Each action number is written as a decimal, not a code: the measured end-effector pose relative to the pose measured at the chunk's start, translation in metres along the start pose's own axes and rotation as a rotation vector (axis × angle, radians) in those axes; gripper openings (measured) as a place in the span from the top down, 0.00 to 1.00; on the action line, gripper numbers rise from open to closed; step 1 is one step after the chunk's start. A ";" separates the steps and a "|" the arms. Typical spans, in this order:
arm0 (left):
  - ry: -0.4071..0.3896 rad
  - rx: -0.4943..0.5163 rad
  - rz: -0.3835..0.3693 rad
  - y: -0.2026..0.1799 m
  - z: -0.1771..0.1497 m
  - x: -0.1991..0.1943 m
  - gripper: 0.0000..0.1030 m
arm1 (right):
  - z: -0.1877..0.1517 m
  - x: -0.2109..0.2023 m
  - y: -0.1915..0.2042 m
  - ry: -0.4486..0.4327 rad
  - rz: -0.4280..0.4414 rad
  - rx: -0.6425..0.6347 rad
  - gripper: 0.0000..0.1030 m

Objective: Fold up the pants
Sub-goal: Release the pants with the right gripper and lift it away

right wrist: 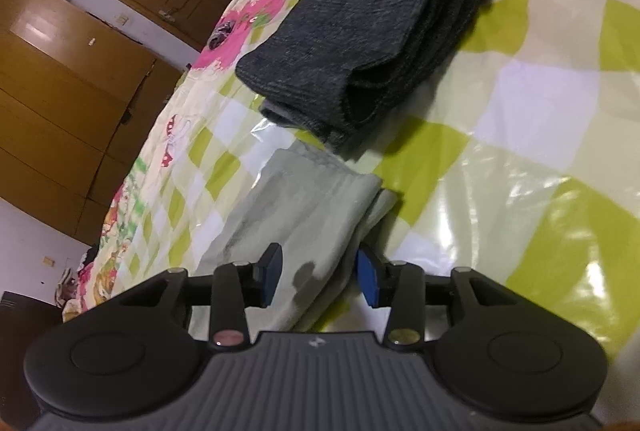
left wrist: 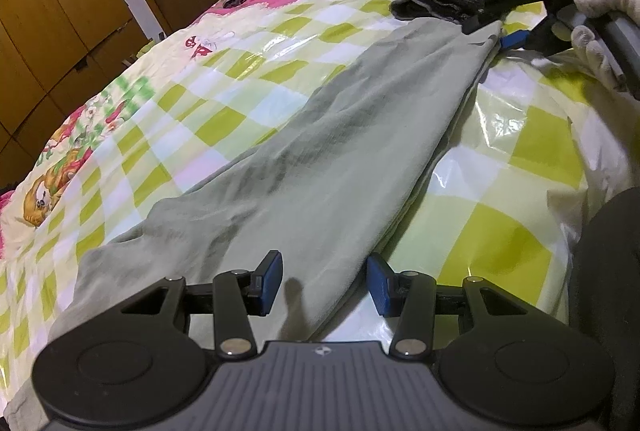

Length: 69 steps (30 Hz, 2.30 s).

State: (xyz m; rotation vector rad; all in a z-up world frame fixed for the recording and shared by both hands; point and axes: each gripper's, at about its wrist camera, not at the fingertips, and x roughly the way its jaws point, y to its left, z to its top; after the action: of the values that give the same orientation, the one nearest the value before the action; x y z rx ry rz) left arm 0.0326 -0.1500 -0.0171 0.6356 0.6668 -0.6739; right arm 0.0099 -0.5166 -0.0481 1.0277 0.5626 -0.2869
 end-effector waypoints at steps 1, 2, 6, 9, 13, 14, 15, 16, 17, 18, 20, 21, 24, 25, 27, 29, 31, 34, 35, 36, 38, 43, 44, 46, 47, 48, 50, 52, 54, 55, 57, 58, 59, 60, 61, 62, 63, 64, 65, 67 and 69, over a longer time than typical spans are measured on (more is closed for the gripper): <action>0.002 -0.003 -0.002 0.001 0.000 0.000 0.42 | -0.001 0.003 0.000 -0.003 0.016 0.019 0.58; 0.007 -0.009 -0.005 0.002 0.001 0.000 0.42 | -0.002 0.007 -0.001 -0.007 0.036 0.039 0.57; 0.026 -0.015 -0.001 0.001 0.003 0.002 0.42 | -0.006 0.018 0.000 0.003 0.053 0.087 0.86; 0.025 -0.008 0.003 -0.001 0.006 0.000 0.42 | -0.004 0.007 -0.008 0.005 0.117 0.167 0.96; -0.002 0.007 -0.010 -0.006 0.011 -0.006 0.41 | 0.005 -0.040 -0.015 -0.080 0.146 0.138 0.97; -0.006 0.010 -0.020 -0.009 0.012 -0.006 0.40 | 0.007 -0.047 -0.021 -0.100 0.118 0.127 0.96; -0.005 0.012 -0.032 -0.012 0.011 -0.003 0.37 | 0.010 -0.050 -0.028 -0.105 0.083 0.125 0.96; 0.005 0.013 -0.039 -0.015 0.011 0.001 0.37 | 0.012 -0.049 -0.035 -0.097 0.039 0.125 0.96; 0.018 0.016 -0.039 -0.018 0.009 0.005 0.37 | 0.013 -0.047 -0.041 -0.087 -0.008 0.121 0.96; 0.028 0.012 -0.037 -0.019 0.008 0.009 0.37 | 0.013 -0.045 -0.044 -0.070 -0.040 0.098 0.96; 0.024 -0.010 -0.044 -0.014 0.005 0.003 0.37 | 0.013 -0.046 -0.041 -0.028 -0.058 0.060 0.95; 0.019 -0.018 -0.043 -0.010 0.003 -0.001 0.37 | 0.013 -0.051 -0.037 -0.021 -0.072 0.036 0.92; -0.005 -0.023 0.006 0.002 -0.007 -0.016 0.37 | 0.014 -0.075 -0.023 -0.073 -0.163 -0.071 0.72; -0.011 -0.031 0.023 0.008 -0.011 -0.021 0.37 | 0.013 -0.084 -0.019 -0.104 -0.194 -0.104 0.70; -0.019 -0.061 0.049 0.021 -0.020 -0.026 0.37 | 0.007 -0.101 -0.004 -0.145 -0.225 -0.186 0.70; -0.027 -0.085 0.073 0.034 -0.028 -0.028 0.37 | -0.002 -0.107 0.025 -0.155 -0.203 -0.285 0.70; -0.036 -0.112 0.098 0.045 -0.037 -0.030 0.36 | -0.018 -0.096 0.061 -0.091 -0.107 -0.386 0.70; -0.046 -0.180 0.085 0.064 -0.048 -0.037 0.36 | -0.055 -0.049 0.126 0.110 0.073 -0.524 0.70; -0.051 -0.202 0.069 0.070 -0.053 -0.041 0.36 | -0.068 -0.031 0.147 0.167 0.127 -0.566 0.70; -0.054 -0.217 0.057 0.074 -0.058 -0.045 0.35 | -0.085 -0.011 0.170 0.225 0.181 -0.615 0.71; -0.061 -0.246 0.056 0.079 -0.066 -0.048 0.32 | -0.112 0.026 0.209 0.305 0.247 -0.697 0.70; -0.035 -0.318 -0.021 0.081 -0.078 -0.024 0.31 | -0.165 0.117 0.281 0.484 0.379 -0.776 0.66; -0.033 -0.312 -0.028 0.079 -0.080 -0.020 0.31 | -0.173 0.129 0.287 0.501 0.384 -0.792 0.66; -0.046 -0.333 -0.051 0.080 -0.082 -0.016 0.31 | -0.186 0.154 0.295 0.546 0.369 -0.849 0.65; -0.054 -0.355 -0.065 0.083 -0.083 -0.014 0.30 | -0.190 0.161 0.295 0.569 0.358 -0.865 0.65; -0.059 -0.372 -0.070 0.086 -0.084 -0.012 0.29 | -0.194 0.166 0.296 0.596 0.355 -0.877 0.64; -0.072 -0.402 -0.076 0.092 -0.087 -0.010 0.28 | -0.200 0.169 0.294 0.654 0.367 -0.898 0.64; -0.086 -0.431 -0.086 0.096 -0.092 -0.007 0.27 | -0.203 0.162 0.292 0.710 0.382 -0.920 0.64; -0.101 -0.440 -0.092 0.097 -0.096 -0.006 0.26 | -0.207 0.153 0.292 0.764 0.397 -0.946 0.64; -0.107 -0.436 -0.090 0.096 -0.098 -0.007 0.25 | -0.209 0.149 0.293 0.788 0.413 -0.966 0.64; -0.116 -0.430 -0.085 0.094 -0.099 -0.007 0.24 | -0.213 0.149 0.295 0.790 0.411 -1.003 0.64; -0.118 -0.428 -0.084 0.095 -0.100 -0.008 0.24 | -0.213 0.150 0.298 0.765 0.382 -1.014 0.62; -0.120 -0.428 -0.085 0.095 -0.100 -0.008 0.24 | -0.209 0.149 0.300 0.741 0.379 -1.016 0.62; -0.123 -0.435 -0.089 0.095 -0.101 -0.008 0.24 | -0.203 0.148 0.304 0.721 0.399 -1.008 0.62; -0.125 -0.441 -0.091 0.096 -0.101 -0.008 0.24 | -0.197 0.148 0.308 0.697 0.411 -0.999 0.62; -0.127 -0.444 -0.092 0.095 -0.101 -0.008 0.24 | -0.191 0.150 0.312 0.674 0.409 -0.997 0.61; -0.129 -0.445 -0.093 0.096 -0.101 -0.008 0.24 | -0.188 0.155 0.315 0.667 0.405 -1.003 0.57; -0.129 -0.445 -0.093 0.096 -0.101 -0.008 0.24 | -0.187 0.161 0.317 0.672 0.399 -1.012 0.57; -0.130 -0.447 -0.093 0.097 -0.101 -0.007 0.24 | -0.188 0.167 0.318 0.677 0.387 -1.021 0.57; -0.133 -0.452 -0.094 0.097 -0.101 -0.009 0.24 | -0.194 0.180 0.318 0.719 0.363 -1.033 0.57; -0.134 -0.456 -0.098 0.099 -0.102 -0.008 0.24 | -0.199 0.182 0.315 0.755 0.356 -1.047 0.57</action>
State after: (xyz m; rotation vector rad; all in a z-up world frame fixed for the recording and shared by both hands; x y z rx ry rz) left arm 0.0654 -0.0147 -0.0444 0.1357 0.6999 -0.6209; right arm 0.2493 -0.1815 -0.0007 0.1503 1.0287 0.7003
